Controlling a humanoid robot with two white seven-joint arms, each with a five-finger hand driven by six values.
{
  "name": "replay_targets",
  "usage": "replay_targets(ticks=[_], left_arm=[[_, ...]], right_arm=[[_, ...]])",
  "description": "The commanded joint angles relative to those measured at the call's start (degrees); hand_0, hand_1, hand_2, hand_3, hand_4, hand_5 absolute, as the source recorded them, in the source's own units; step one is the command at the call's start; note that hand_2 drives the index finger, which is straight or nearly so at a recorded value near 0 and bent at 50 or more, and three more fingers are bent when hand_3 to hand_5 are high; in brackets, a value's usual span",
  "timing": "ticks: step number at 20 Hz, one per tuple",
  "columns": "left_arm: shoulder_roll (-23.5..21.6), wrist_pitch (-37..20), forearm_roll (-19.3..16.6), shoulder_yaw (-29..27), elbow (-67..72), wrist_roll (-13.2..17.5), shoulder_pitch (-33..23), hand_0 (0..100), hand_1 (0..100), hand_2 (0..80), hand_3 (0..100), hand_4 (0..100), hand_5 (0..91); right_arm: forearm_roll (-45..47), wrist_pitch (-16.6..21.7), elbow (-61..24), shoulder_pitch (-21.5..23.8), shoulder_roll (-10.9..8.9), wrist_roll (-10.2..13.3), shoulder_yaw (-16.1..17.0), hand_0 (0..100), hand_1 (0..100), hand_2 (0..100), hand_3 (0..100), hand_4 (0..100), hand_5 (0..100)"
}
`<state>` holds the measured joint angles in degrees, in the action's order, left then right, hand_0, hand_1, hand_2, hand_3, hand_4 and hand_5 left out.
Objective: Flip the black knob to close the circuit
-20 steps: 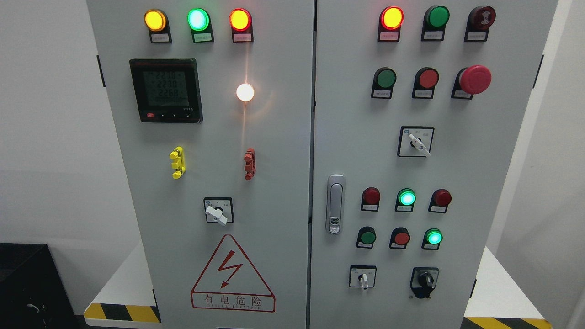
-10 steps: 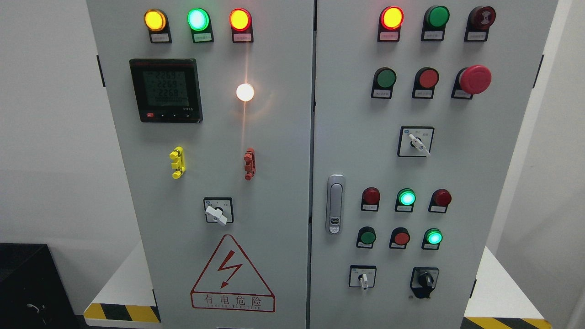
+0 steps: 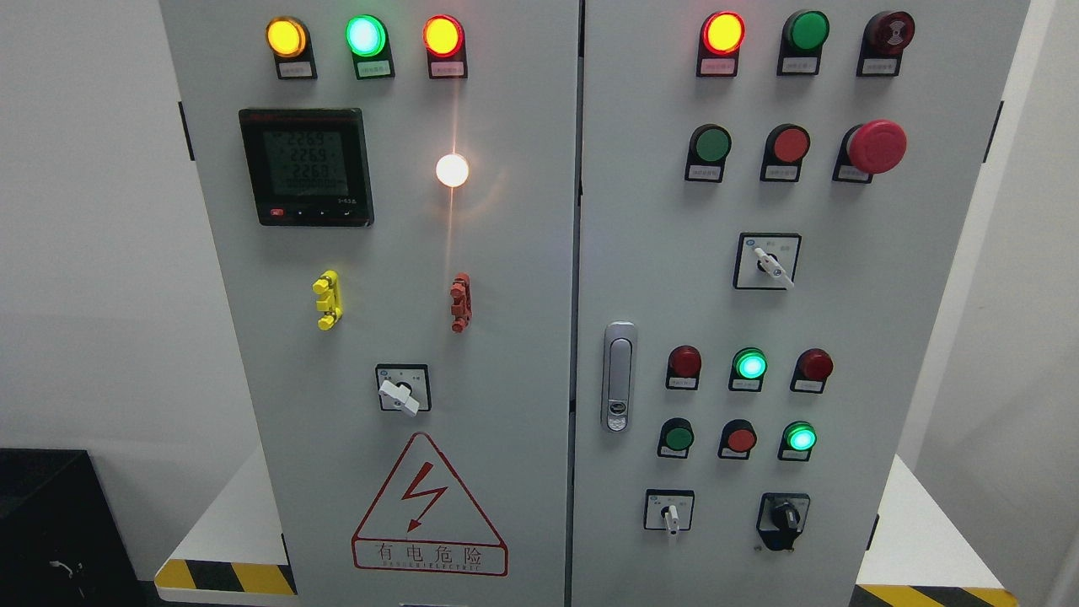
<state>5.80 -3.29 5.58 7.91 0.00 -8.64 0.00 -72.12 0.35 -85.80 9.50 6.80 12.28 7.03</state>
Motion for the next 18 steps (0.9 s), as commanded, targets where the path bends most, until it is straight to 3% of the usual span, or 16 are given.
replay_targets(ticks=[1, 12, 18], left_arm=[[0.00, 0.03, 0.04, 0.00, -1.76, 0.03, -1.32, 12, 56, 0.0, 0, 0, 0.0], [0.00, 0.03, 0.04, 0.00, -1.67, 0.03, -1.32, 12, 56, 0.0, 0, 0, 0.0], [0.00, 0.03, 0.04, 0.00, -1.76, 0.03, -1.32, 12, 56, 0.0, 0, 0, 0.0]], right_arm=[[-0.30, -1.05, -6.13, -2.38, 0.15, -0.15, -0.88, 0, 0, 88, 100, 91, 94], [-0.48, -3.16, -5.69, -8.00, 0.50, -0.85, -0.88, 0, 0, 88, 100, 92, 94], [-0.48, -4.48, -5.52, -11.08, 0.50, -2.43, -0.53, 0, 0, 88, 100, 92, 94]])
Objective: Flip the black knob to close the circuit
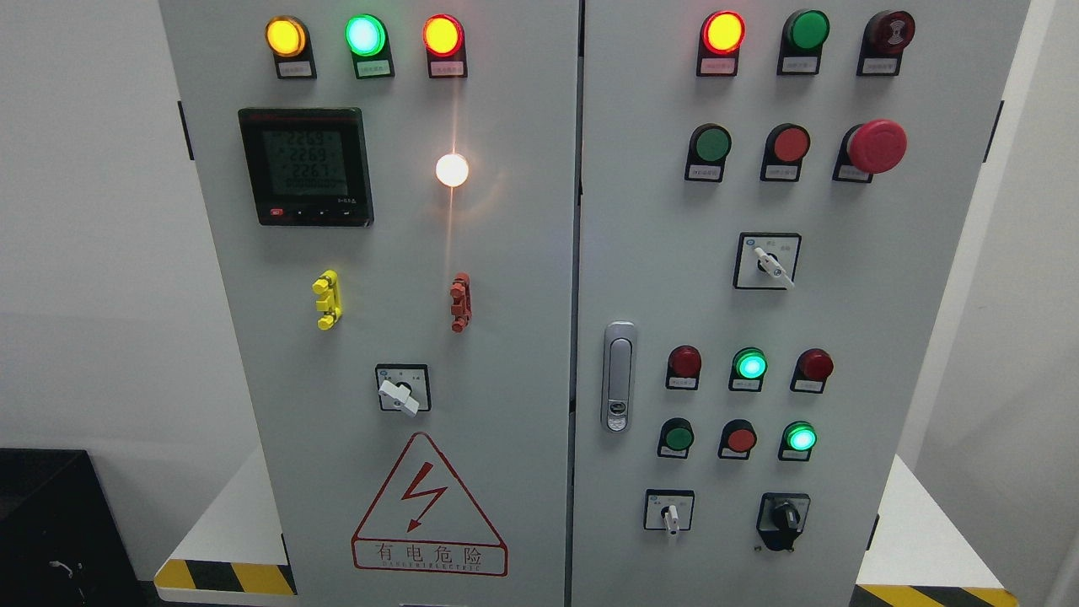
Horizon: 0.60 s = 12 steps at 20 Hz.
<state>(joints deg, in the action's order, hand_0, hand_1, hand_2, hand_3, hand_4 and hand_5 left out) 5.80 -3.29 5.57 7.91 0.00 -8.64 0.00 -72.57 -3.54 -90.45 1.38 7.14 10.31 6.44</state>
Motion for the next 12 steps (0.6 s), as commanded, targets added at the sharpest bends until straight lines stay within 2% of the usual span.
replay_targets(ticks=[1, 8, 12], left_arm=[[0.00, 0.03, -0.03, 0.00, -1.76, 0.03, -1.32, 12, 56, 0.0, 0, 0, 0.0], [0.00, 0.03, -0.03, 0.00, -1.76, 0.03, -1.32, 12, 56, 0.0, 0, 0, 0.0], [0.00, 0.03, 0.05, 0.00, -1.67, 0.03, -1.32, 12, 56, 0.0, 0, 0, 0.0]], right_arm=[[-0.02, -0.68, -0.87, -3.23, 0.16, -0.47, 0.24, 0, 0, 88, 100, 92, 94], [0.15, -1.12, -0.60, -4.81, 0.16, -0.64, 1.39, 0, 0, 88, 100, 92, 95], [-0.02, -1.91, -0.87, -5.51, 0.16, -1.88, 1.48, 0, 0, 88, 100, 92, 95]])
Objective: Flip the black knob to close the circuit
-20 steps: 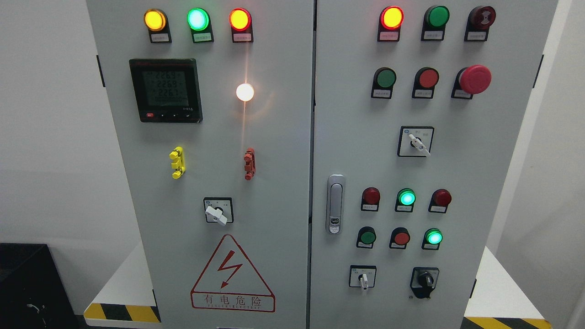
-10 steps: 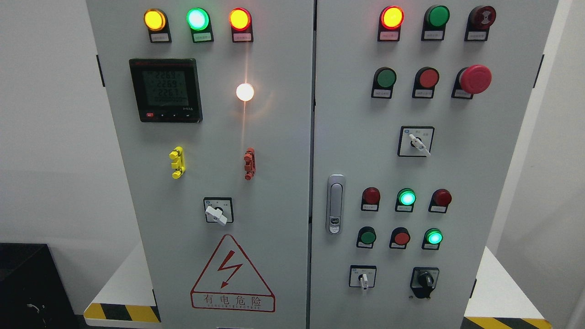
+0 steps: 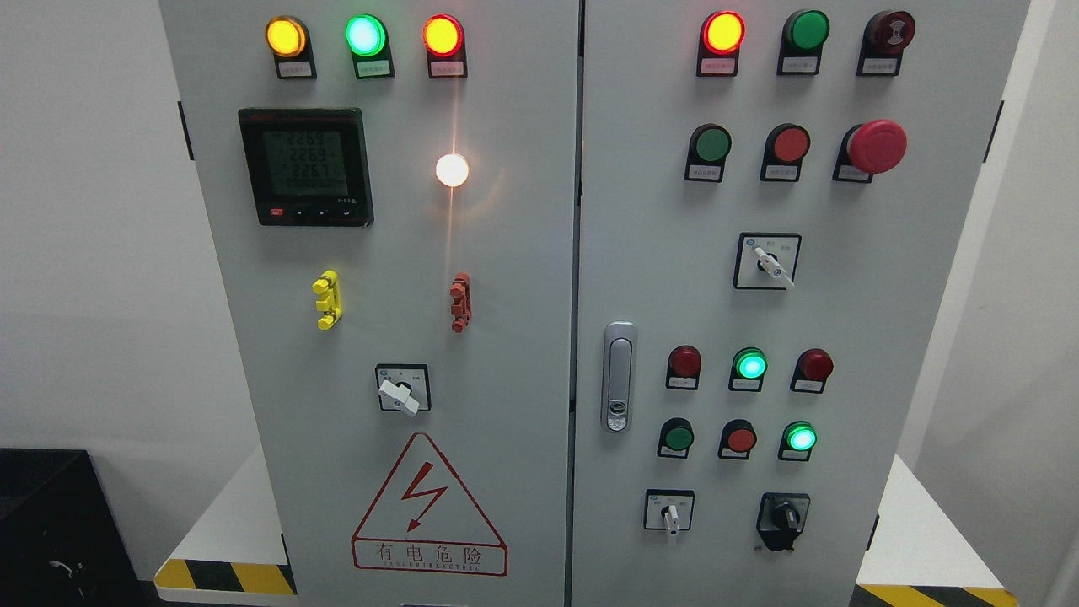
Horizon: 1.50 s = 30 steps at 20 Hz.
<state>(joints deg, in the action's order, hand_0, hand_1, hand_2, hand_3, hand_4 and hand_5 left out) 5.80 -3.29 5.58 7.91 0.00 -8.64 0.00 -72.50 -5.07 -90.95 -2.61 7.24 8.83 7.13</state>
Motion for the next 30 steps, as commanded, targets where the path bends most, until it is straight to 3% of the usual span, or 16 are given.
replay_targets(ticks=[1, 15, 18, 30], left_arm=[[0.00, 0.03, 0.05, 0.00, -1.76, 0.03, -1.32, 12, 56, 0.0, 0, 0, 0.0], [0.00, 0.03, -0.04, 0.00, -1.76, 0.03, -1.32, 12, 56, 0.0, 0, 0, 0.0], [0.00, 0.03, -0.04, 0.00, -1.76, 0.03, -1.32, 12, 56, 0.0, 0, 0, 0.0], [0.00, 0.03, -0.04, 0.00, -1.76, 0.03, -1.32, 12, 56, 0.0, 0, 0, 0.0]], right_arm=[[-0.10, -0.38, -0.37, -1.78, 0.06, -0.48, 0.87, 0, 0, 88, 100, 92, 95], [-0.18, -1.70, 1.74, -6.61, 0.06, -1.27, 1.74, 0, 0, 88, 100, 92, 95], [-0.18, -1.87, 1.83, -7.40, 0.06, -2.59, 1.92, 0, 0, 88, 100, 92, 95], [-0.10, -2.40, 2.62, -9.25, -0.03, -2.76, 2.10, 0, 0, 88, 100, 92, 95]])
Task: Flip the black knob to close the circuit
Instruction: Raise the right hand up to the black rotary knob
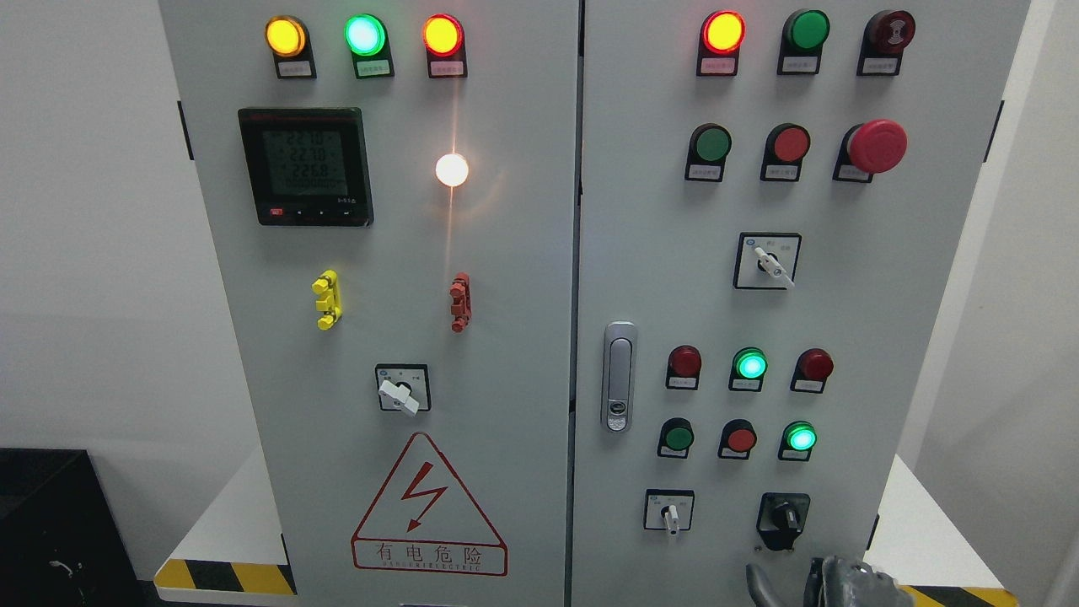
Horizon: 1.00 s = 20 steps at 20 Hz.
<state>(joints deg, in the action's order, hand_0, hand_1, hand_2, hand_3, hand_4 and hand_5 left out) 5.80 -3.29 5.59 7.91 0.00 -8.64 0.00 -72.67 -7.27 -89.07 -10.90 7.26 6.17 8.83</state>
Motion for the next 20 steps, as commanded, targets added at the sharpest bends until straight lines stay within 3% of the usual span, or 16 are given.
replay_targets(ticks=[1, 20], left_arm=[[0.00, 0.04, 0.04, 0.00, -1.76, 0.03, -1.32, 12, 56, 0.0, 0, 0, 0.0], [0.00, 0.04, -0.05, 0.00, -1.67, 0.03, -1.32, 12, 56, 0.0, 0, 0, 0.0]], right_arm=[[0.08, -0.20, 0.74, -0.97, -0.06, -0.11, 0.57, 0, 0, 88, 100, 92, 95], [0.08, -0.37, 1.62, -3.43, -0.15, -0.99, 1.98, 0, 0, 89, 100, 92, 95]])
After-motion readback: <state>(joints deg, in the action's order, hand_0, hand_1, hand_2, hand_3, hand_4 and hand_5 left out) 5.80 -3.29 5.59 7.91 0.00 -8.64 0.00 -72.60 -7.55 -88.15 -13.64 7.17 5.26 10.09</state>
